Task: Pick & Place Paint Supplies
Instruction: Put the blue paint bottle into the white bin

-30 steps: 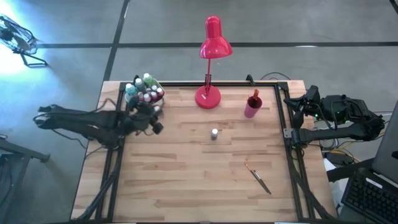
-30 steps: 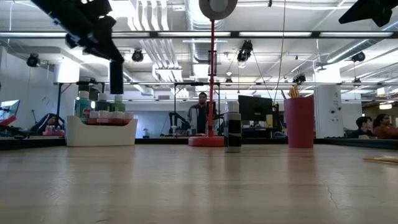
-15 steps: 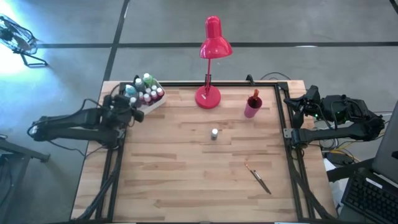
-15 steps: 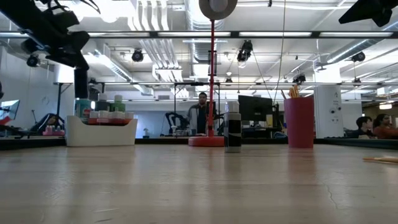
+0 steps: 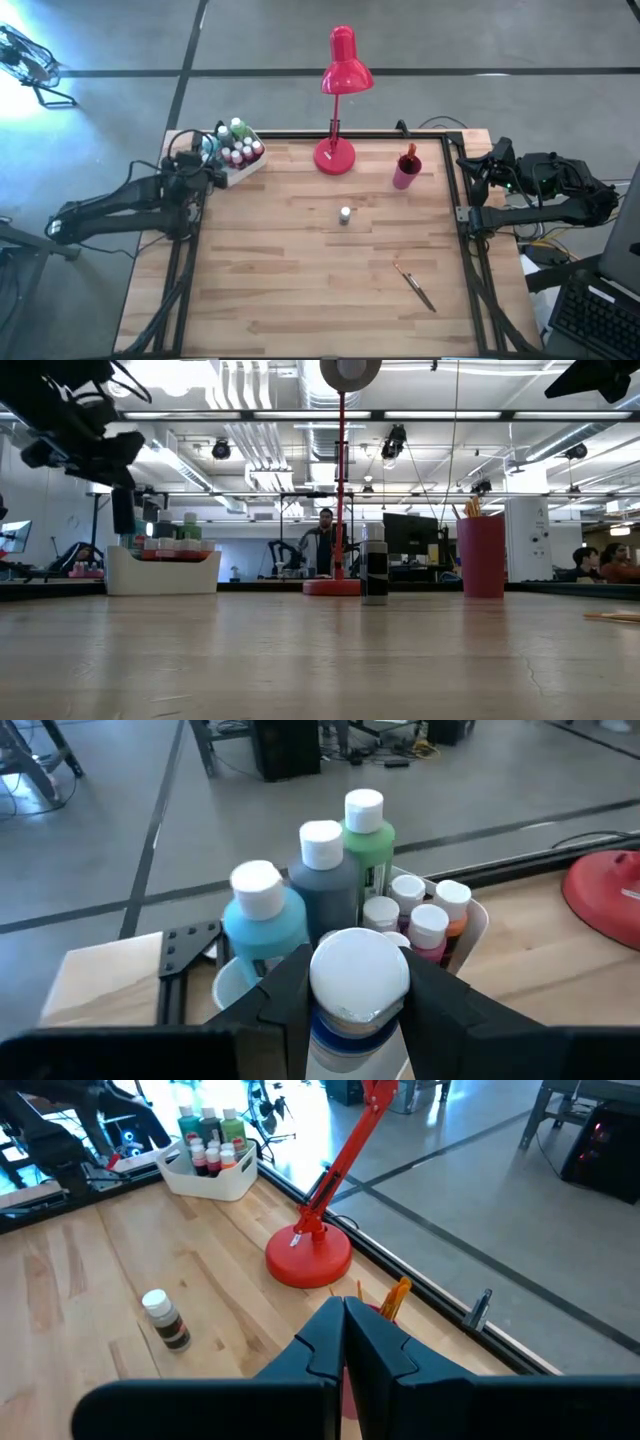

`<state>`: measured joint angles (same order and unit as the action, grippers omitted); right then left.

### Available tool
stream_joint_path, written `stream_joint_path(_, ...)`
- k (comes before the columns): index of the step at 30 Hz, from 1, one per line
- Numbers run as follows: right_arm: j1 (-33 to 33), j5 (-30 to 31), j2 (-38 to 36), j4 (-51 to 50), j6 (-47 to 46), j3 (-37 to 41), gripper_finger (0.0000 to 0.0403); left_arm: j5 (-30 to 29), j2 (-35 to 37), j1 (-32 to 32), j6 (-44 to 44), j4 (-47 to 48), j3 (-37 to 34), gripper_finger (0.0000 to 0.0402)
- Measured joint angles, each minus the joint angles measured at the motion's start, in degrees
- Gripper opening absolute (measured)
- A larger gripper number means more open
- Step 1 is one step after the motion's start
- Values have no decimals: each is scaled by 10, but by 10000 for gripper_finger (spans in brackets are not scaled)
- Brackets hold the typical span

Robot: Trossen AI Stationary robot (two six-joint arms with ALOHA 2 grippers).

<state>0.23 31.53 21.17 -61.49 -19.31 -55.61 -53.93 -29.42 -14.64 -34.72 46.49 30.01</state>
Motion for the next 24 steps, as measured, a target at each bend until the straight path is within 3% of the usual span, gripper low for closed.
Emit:
stream_joint_path(13, 0, 0, 0, 0, 0, 0, 8, 9, -5, -72, 50, -125, -92, 119)
stream_joint_path(24, 0, 0, 0, 0, 0, 0, 8, 67, -35, -147, 109, -269, -155, 119)
